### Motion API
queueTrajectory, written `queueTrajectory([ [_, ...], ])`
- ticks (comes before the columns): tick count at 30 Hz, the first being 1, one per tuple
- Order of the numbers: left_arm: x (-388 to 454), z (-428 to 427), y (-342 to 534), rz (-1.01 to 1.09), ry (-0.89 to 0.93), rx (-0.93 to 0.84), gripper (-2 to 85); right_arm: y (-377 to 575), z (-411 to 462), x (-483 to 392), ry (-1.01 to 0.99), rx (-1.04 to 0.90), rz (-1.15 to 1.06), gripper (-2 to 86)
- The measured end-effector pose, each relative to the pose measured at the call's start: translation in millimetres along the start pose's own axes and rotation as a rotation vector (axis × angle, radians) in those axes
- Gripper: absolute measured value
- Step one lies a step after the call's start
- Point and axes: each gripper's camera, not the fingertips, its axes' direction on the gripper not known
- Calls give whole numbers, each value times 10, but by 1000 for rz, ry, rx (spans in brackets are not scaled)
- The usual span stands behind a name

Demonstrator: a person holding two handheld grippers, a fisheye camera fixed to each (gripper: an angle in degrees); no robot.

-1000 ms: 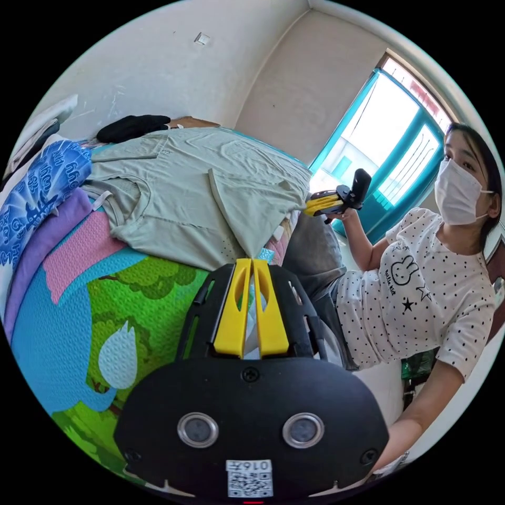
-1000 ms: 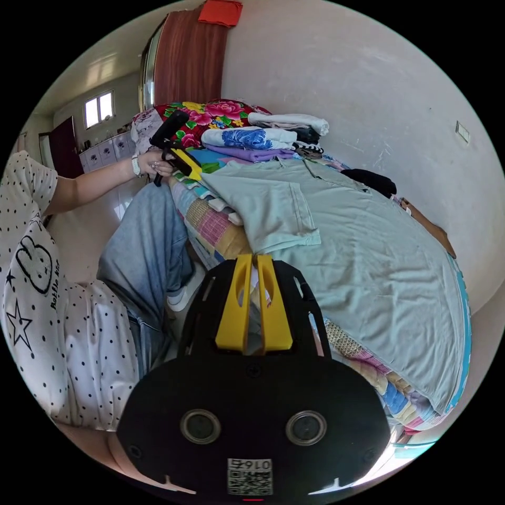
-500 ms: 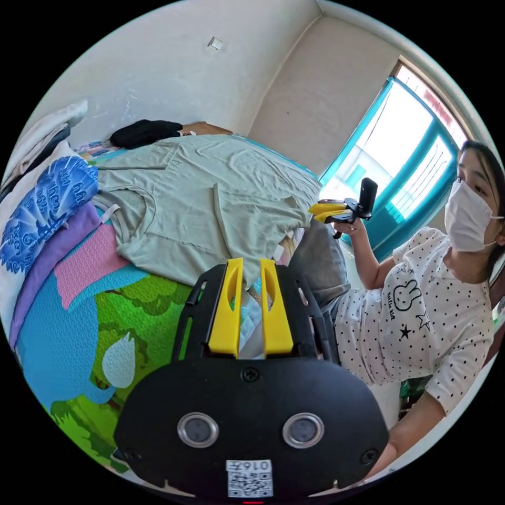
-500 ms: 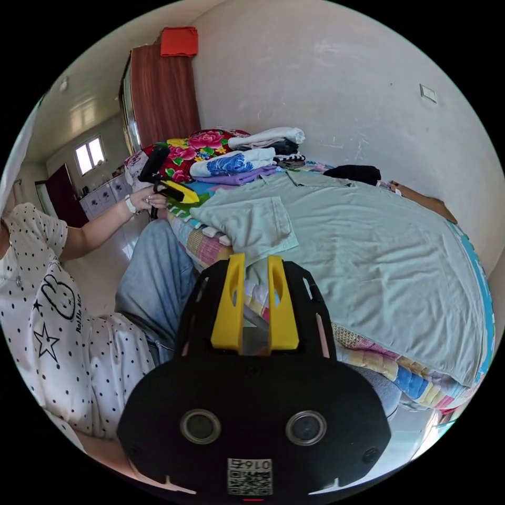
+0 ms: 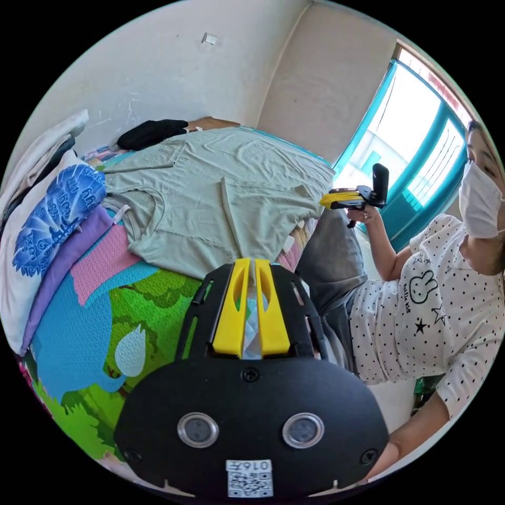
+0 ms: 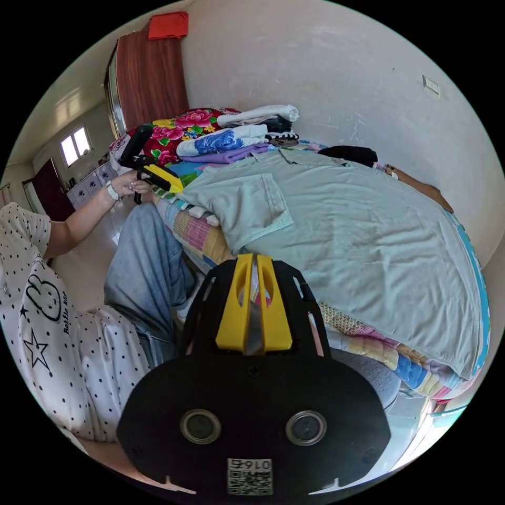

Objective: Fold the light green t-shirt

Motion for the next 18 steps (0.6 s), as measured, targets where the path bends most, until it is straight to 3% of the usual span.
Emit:
queueTrajectory([
  [4, 141, -221, -276, 21, 29, 79, -9, -17, -183, -22, -21, 195, 31, -2],
  [11, 21, -331, -536, -103, -14, -31, -10, 81, 319, -40, 231, 20, 103, -3],
  [18, -61, -1115, -573, -151, 29, 55, -10, 748, 157, 169, 184, 84, 183, -3],
])
